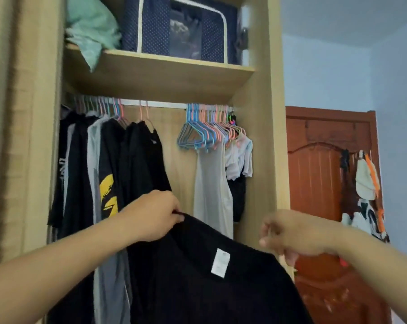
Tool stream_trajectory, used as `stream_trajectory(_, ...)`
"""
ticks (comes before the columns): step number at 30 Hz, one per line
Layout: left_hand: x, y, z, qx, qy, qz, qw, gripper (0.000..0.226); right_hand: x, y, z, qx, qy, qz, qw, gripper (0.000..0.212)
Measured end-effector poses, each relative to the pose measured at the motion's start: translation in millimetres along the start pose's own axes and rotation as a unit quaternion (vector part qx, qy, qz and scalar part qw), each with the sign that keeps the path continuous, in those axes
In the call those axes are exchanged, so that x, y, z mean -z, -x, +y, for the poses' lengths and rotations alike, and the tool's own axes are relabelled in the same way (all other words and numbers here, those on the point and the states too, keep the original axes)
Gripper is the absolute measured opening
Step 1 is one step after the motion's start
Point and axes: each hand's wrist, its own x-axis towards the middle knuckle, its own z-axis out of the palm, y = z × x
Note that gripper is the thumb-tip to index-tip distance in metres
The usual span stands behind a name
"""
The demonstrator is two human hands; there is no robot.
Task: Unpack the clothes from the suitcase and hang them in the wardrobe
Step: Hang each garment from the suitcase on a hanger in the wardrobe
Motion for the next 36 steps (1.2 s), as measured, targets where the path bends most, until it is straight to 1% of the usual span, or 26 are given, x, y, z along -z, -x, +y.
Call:
stream_trajectory(1,5.0,-14.1,-21.5,-0.002,-0.007,0.038,0.999,0.019,0.9,-35.3,-20.2,0.013,0.018,0.053,0.998,0.016)
stream_trajectory(3,17.9,-45.4,-63.6,-0.001,0.040,0.091,0.995,0.019,11.0,-111.3,-58.7,0.032,0.046,0.197,0.979,0.024)
stream_trajectory(5,26.0,-68.9,-99.1,0.012,0.102,0.118,0.988,0.020,20.0,-180.9,-88.5,0.032,0.144,0.300,0.942,0.026)
stream_trajectory(7,30.7,-92.4,-133.4,0.018,0.130,0.146,0.981,0.022,34.5,-240.2,-114.8,0.037,0.242,0.374,0.895,0.015)
stream_trajectory(8,32.2,-104.5,-149.2,0.023,0.132,0.160,0.978,0.022,43.2,-264.9,-127.5,0.043,0.278,0.401,0.872,0.010)
stream_trajectory(9,33.5,-115.5,-163.5,0.028,0.140,0.165,0.976,0.022,51.9,-286.7,-139.0,0.044,0.313,0.422,0.850,0.012)
stream_trajectory(11,35.4,-133.3,-188.4,0.040,0.166,0.159,0.972,0.021,71.9,-327.8,-155.9,0.026,0.379,0.434,0.817,0.027)
stream_trajectory(13,35.5,-145.7,-207.7,0.049,0.181,0.149,0.971,0.022,88.2,-361.1,-165.4,-0.017,0.428,0.426,0.797,0.036)
stream_trajectory(15,35.2,-153.9,-222.6,0.051,0.191,0.153,0.968,0.024,95.7,-385.8,-168.5,-0.061,0.447,0.406,0.795,0.040)
stream_trajectory(16,35.4,-157.2,-228.7,0.051,0.199,0.155,0.966,0.024,97.1,-394.9,-168.5,-0.071,0.458,0.397,0.792,0.038)
stream_trajectory(19,33.3,-164.7,-242.9,0.049,0.220,0.155,0.962,0.022,100.6,-412.7,-169.5,-0.074,0.488,0.384,0.780,0.029)
stream_trajectory(20,30.8,-166.9,-247.0,0.047,0.216,0.159,0.962,0.021,102.0,-417.2,-171.5,-0.071,0.482,0.386,0.783,0.028)
stream_trajectory(23,22.0,-175.3,-250.2,0.044,0.183,0.210,0.960,0.017,105.3,-427.0,-183.2,-0.045,0.396,0.413,0.819,0.026)
stream_trajectory(24,21.0,-178.0,-247.2,0.049,0.194,0.221,0.955,0.015,106.1,-429.5,-188.2,-0.032,0.358,0.429,0.829,0.024)
stream_trajectory(26,25.4,-182.7,-237.6,0.062,0.255,0.227,0.938,0.010,107.1,-432.5,-197.4,-0.009,0.295,0.456,0.840,0.022)
stream_trajectory(28,33.4,-188.5,-229.1,0.056,0.299,0.229,0.925,0.010,107.4,-432.1,-202.5,0.004,0.251,0.481,0.840,0.020)
stream_trajectory(29,36.8,-192.5,-227.6,0.047,0.299,0.234,0.924,0.013,107.0,-430.8,-203.1,0.008,0.235,0.491,0.839,0.019)
stream_trajectory(31,40.5,-196.5,-225.8,0.028,0.265,0.248,0.931,0.017,103.4,-424.7,-202.8,0.014,0.221,0.500,0.837,0.019)
stream_trajectory(33,35.7,-195.1,-224.0,0.014,0.201,0.262,0.944,0.009,96.5,-414.4,-198.3,0.019,0.220,0.509,0.832,0.021)
stream_trajectory(34,31.7,-192.8,-222.5,0.002,0.184,0.260,0.948,0.007,93.7,-408.6,-194.0,0.018,0.215,0.515,0.829,0.022)
stream_trajectory(35,26.5,-190.4,-220.4,-0.013,0.196,0.248,0.949,0.010,90.8,-401.6,-188.0,0.017,0.208,0.523,0.827,0.022)
stream_trajectory(36,21.3,-186.4,-216.3,-0.024,0.232,0.221,0.947,0.013,87.6,-394.4,-180.1,0.013,0.197,0.530,0.825,0.021)
